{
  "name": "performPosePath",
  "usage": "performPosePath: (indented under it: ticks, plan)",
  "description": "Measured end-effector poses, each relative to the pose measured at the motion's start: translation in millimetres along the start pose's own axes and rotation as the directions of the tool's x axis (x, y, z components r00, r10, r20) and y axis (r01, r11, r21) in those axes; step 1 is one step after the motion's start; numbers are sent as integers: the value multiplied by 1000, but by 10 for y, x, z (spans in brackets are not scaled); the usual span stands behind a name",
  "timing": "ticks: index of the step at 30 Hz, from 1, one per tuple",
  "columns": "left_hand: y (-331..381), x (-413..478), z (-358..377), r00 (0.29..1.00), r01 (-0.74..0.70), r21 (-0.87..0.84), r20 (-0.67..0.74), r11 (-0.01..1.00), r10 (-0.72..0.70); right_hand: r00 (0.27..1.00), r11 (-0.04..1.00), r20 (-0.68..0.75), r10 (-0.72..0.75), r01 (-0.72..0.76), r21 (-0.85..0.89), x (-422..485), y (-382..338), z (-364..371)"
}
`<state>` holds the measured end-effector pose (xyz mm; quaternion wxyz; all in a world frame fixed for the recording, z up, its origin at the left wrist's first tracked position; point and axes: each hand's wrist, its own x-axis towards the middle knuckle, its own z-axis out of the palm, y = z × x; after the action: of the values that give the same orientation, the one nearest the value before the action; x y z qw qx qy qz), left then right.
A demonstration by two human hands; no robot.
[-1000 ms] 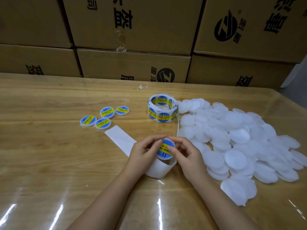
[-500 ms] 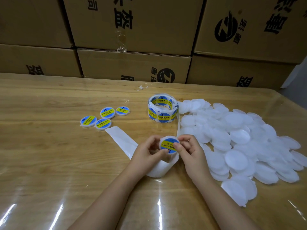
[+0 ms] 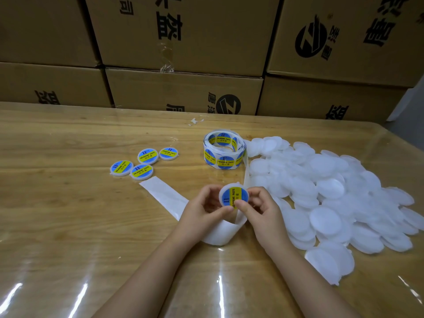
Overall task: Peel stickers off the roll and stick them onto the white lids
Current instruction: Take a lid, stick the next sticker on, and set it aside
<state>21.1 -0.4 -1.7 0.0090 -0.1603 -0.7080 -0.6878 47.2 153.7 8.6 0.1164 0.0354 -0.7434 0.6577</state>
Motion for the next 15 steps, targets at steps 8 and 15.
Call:
performPosePath:
  ticks: [8, 15]
  plan:
    - [43, 5, -34, 998, -13, -106, -57, 994, 7, 1000, 1000, 10, -1, 1, -5, 8, 19, 15]
    - [105, -10, -35, 999, 4, -94, -43, 996, -8, 996, 996, 61, -70, 73, -44, -16, 12, 41]
